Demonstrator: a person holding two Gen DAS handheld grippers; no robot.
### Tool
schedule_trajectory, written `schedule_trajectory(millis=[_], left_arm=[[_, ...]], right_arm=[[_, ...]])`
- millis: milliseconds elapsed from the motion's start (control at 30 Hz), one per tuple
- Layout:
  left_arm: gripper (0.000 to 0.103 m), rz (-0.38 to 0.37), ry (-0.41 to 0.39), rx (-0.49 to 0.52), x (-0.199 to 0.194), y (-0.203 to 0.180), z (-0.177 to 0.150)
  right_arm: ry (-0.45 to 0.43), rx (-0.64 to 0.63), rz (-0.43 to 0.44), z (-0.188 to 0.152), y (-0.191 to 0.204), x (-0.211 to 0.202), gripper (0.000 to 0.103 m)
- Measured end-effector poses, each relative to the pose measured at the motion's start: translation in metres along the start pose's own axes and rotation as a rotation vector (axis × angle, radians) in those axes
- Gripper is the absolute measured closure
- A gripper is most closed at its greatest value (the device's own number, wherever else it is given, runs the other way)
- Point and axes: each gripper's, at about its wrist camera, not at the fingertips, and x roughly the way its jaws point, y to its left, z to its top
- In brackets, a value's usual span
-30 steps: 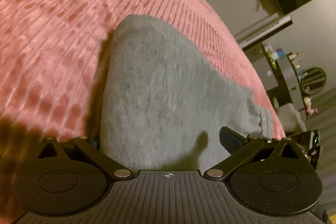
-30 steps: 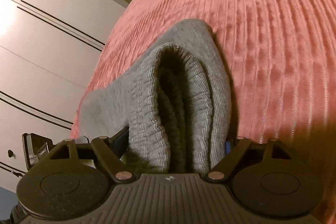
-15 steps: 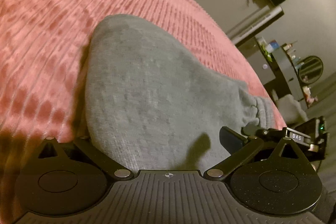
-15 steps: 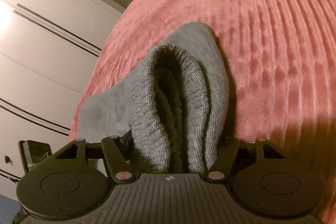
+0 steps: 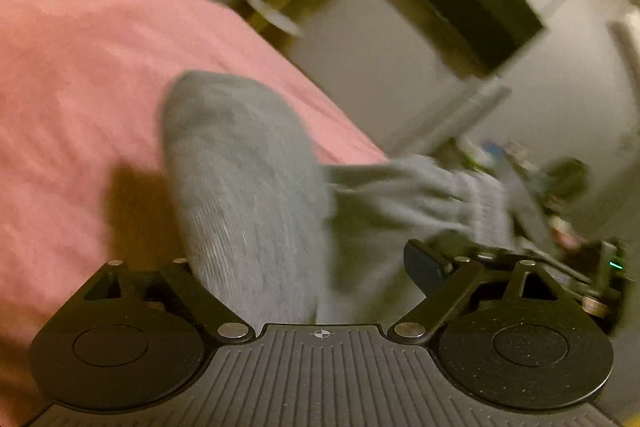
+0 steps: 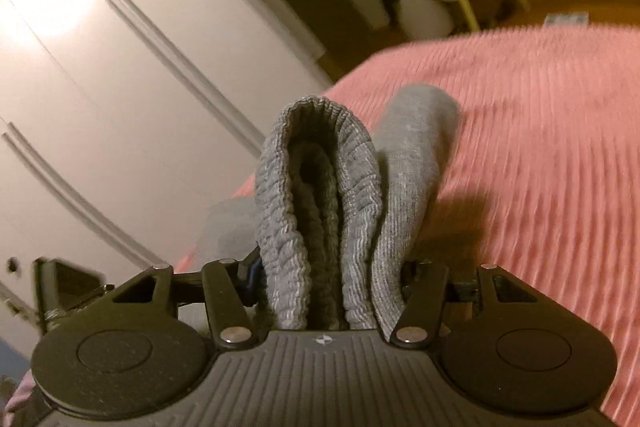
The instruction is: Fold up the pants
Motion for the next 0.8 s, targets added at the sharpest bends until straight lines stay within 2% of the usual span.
schedule_trajectory(millis=[33,67,100,133,233,300,400,533,633,700,800], left_arm=[[0.006,0.062,-0.011,0.001,-0.002,0.001,0.004],[0.005,0.123,-0.020,0.006,-0.006,0.003,0.006],[0.005,0.166,-0.027,0.011,-0.009,0.004,0.005],[0.003,0.204,-0.032,0.028,-0.013,0.005,0.001],[0.002,0.298,-0.078,0.091,-0.024,0.004,-0.022],[0.002,0.336,-0.086,0.085,-0.025,0.002,-0.041],[0.002,0.355,-0.049,0.029,-0.023,0.004,-0.072],[0.002,0.363,0.061,-0.055,-0.016,0.013,-0.110],[0.001,0.368,0.043,-0.061,-0.021,0.018,-0.123],[0.001,0.398,0.038,-0.024,-0.022,0.012,-0.128],[0.001,0.451,0.037,0.027,-0.021,0.003,-0.135]], right_arm=[[-0.022,-0.001,-0.052,0.006,-0.001,0.000,0.024],[-0.042,-0.014,-0.128,0.011,-0.001,-0.001,0.018],[-0.081,-0.025,-0.209,0.012,-0.002,-0.004,0.018],[-0.132,-0.033,-0.250,0.010,-0.004,-0.010,0.016],[-0.133,0.021,-0.204,-0.005,-0.012,-0.022,0.015],[-0.113,0.086,-0.165,-0.024,-0.019,-0.026,0.015],[-0.093,0.163,-0.129,-0.057,-0.030,-0.031,0.015],[-0.083,0.292,-0.059,-0.085,-0.043,-0.031,0.016],[-0.050,0.369,-0.007,-0.093,-0.049,-0.025,0.016],[-0.043,0.378,-0.016,-0.102,-0.049,-0.026,0.016],[-0.003,0.381,-0.100,-0.114,-0.054,-0.025,0.016]])
